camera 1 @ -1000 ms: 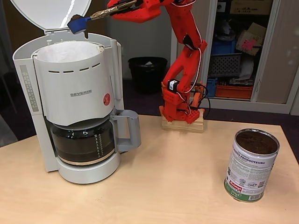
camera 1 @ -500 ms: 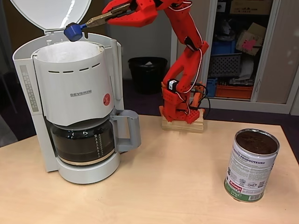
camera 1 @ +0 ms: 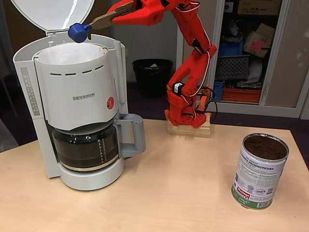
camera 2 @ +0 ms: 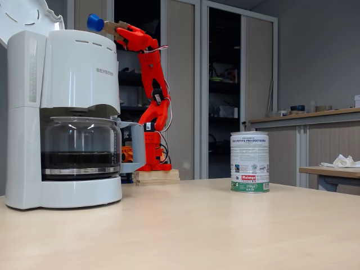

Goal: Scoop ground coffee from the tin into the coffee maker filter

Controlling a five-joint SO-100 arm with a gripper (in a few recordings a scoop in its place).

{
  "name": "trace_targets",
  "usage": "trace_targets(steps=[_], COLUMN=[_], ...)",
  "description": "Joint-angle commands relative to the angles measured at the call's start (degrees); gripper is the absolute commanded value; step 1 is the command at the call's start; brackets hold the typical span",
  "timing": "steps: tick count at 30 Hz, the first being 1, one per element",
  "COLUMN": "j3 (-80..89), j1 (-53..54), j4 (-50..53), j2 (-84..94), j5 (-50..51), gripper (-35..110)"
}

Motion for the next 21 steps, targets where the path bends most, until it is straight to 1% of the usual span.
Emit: trace_targets(steps=[1,8,14,21], j3=[0.3,1.0,4.4,4.9], j1=[1.8,2.2,1.0,-0.9], j4=[1.1,2.5,1.2,3.1], j2=[1.0,1.4,3.2,4.6], j5=[4.2,12.8,21.0,29.4], gripper=[0,0,0,0])
